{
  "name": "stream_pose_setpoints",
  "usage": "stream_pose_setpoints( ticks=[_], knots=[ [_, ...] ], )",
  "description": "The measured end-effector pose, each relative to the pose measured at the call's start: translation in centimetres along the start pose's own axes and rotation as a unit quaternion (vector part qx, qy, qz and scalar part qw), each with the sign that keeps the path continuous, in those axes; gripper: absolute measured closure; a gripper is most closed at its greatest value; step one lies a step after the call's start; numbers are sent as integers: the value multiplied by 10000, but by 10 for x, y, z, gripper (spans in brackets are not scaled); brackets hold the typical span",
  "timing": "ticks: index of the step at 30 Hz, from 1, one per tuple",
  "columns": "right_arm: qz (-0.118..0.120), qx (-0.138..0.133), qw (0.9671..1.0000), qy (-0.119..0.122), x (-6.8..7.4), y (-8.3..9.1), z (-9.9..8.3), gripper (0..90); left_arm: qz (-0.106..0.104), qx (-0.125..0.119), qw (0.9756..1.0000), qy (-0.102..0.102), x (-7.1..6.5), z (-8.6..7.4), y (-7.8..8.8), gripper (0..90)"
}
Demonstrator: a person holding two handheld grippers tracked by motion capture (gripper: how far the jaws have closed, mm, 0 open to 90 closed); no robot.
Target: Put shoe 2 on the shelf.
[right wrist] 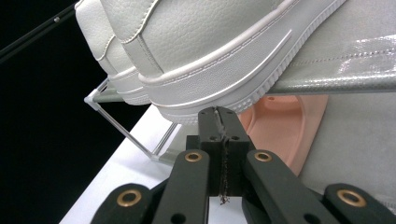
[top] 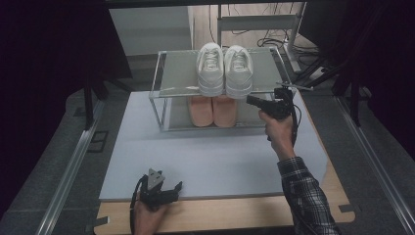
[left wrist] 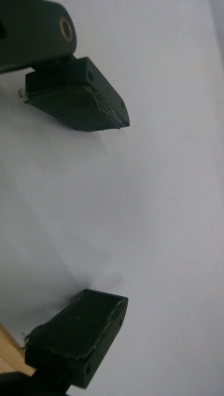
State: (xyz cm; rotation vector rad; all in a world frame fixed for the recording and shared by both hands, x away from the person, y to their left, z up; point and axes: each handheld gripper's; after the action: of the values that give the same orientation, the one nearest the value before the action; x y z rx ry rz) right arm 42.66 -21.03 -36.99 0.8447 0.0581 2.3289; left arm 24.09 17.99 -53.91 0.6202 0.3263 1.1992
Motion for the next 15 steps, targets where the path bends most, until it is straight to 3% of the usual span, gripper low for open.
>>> stream_pose_setpoints(
  ticks=[15],
  knots=[
    [-127, -68, 9999, -14, -3, -5, 3, 899, -3, 0, 10000, -1, 0, 0, 0, 130]
  ],
)
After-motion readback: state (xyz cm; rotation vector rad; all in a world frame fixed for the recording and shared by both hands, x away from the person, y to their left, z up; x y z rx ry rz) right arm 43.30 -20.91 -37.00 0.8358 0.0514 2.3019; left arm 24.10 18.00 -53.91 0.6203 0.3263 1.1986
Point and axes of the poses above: each handheld gripper's, and its own axes: y roughly backward along the jaws, z roughly out of its top, x roughly to its left, and after that the axes turned 10 degrees about z, right-handed
